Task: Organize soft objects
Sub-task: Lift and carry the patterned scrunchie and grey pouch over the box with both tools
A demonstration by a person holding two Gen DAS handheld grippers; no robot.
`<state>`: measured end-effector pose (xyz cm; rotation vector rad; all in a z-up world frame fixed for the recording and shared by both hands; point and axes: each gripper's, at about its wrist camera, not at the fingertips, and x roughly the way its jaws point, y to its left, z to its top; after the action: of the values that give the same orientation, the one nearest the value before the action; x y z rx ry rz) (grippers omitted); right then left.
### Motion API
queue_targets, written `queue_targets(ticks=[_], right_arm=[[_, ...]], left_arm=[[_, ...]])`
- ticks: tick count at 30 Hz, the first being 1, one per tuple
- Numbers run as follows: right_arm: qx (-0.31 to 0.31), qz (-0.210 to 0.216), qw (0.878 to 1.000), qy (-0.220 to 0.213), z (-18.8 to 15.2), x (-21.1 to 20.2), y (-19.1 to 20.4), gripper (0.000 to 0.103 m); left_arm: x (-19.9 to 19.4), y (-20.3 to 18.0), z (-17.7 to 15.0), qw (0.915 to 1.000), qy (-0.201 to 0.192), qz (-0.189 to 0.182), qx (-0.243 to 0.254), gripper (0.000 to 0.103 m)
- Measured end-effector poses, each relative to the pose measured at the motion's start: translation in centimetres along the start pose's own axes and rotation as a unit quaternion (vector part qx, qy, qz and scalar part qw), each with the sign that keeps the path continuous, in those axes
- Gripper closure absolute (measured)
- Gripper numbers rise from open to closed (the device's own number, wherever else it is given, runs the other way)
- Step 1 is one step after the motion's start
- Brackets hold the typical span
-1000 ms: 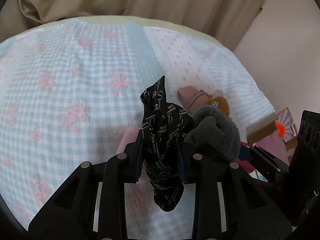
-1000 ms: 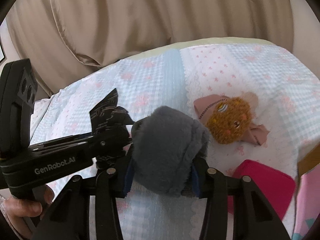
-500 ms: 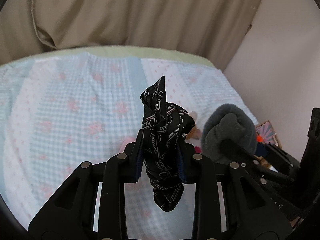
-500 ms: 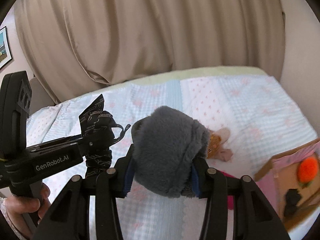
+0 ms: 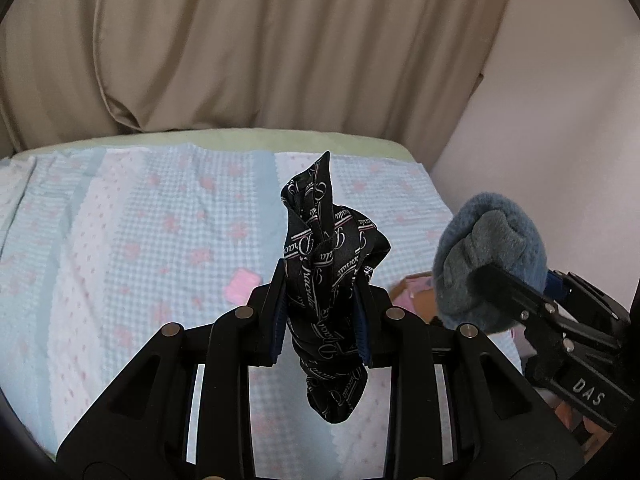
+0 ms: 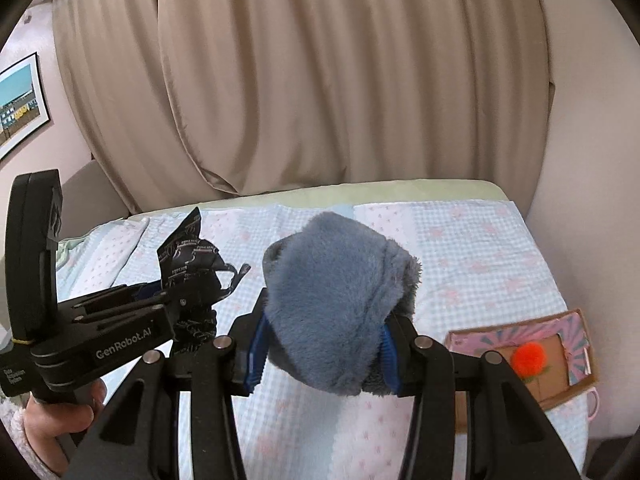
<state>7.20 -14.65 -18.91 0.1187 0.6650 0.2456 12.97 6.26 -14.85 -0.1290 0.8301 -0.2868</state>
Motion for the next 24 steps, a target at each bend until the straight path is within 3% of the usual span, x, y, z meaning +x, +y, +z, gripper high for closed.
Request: queue_targets(ticks=[6, 13, 24], right_arm=[[-0.02, 0.011, 1.0, -0.004, -0.7, -3.6, -1.4, 0.06], [-0.023, 0.012, 0.999, -0.021, -0.6, -6.7, -5.8, 0.06], [-0.002, -0.021, 1.0, -0.001, -1.5, -8.4, -16.3, 0.06]], left_arm=[[-3.0, -4.3, -0.8, 0.9998, -0.016, 0.009, -0.003, 0.078], [-3.5, -9.7, -1.1, 0.9995, -0.027, 0.015, 0.003, 0.078], [2.0, -20.0, -2.3, 0.9999, -0.007, -0.011, 0.0, 0.078]])
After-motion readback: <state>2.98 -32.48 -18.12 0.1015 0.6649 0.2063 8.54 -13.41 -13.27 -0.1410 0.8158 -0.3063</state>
